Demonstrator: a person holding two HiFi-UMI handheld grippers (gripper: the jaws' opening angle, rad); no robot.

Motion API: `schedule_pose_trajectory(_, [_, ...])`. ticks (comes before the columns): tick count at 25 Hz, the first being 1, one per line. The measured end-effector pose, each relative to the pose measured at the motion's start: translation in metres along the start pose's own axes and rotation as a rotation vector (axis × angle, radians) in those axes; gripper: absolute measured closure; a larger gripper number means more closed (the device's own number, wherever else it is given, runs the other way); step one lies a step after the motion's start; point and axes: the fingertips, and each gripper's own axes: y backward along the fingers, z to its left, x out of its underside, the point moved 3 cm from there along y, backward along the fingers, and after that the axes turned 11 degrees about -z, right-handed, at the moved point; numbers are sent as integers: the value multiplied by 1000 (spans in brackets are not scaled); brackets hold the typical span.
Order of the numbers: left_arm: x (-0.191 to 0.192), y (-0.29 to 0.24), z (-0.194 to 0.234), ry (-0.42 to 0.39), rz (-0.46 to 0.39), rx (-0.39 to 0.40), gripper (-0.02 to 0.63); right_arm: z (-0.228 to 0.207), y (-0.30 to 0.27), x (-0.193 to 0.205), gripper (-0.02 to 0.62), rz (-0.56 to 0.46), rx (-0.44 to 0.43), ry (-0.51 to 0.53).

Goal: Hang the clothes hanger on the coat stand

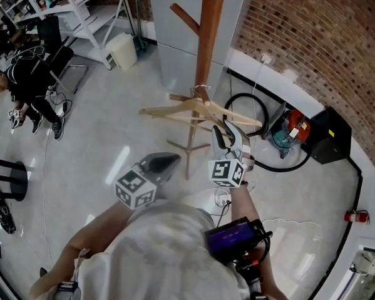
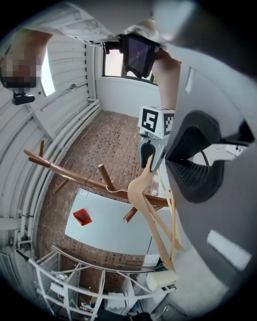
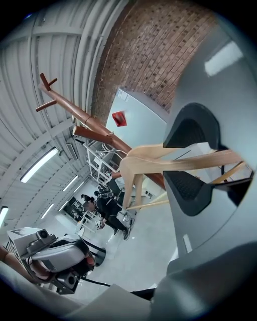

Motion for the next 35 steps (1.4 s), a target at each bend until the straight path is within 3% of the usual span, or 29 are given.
schedule_pose_trajectory(10, [0, 10, 5, -11, 31, 0, 604, -11, 25, -16, 480, -27, 82, -116])
schedule_pose_trajectory(17, [4, 8, -2, -21, 35, 80, 604, -14, 53, -19, 540, -5, 157, -160])
schedule_pose_trajectory(23, [0, 27, 1, -20, 15, 123, 604, -2, 70, -39, 581, 4, 201, -246])
schedule_pose_trajectory(35, [-5, 109, 34, 6, -30, 119, 604, 57, 90, -105, 583, 6, 199, -477])
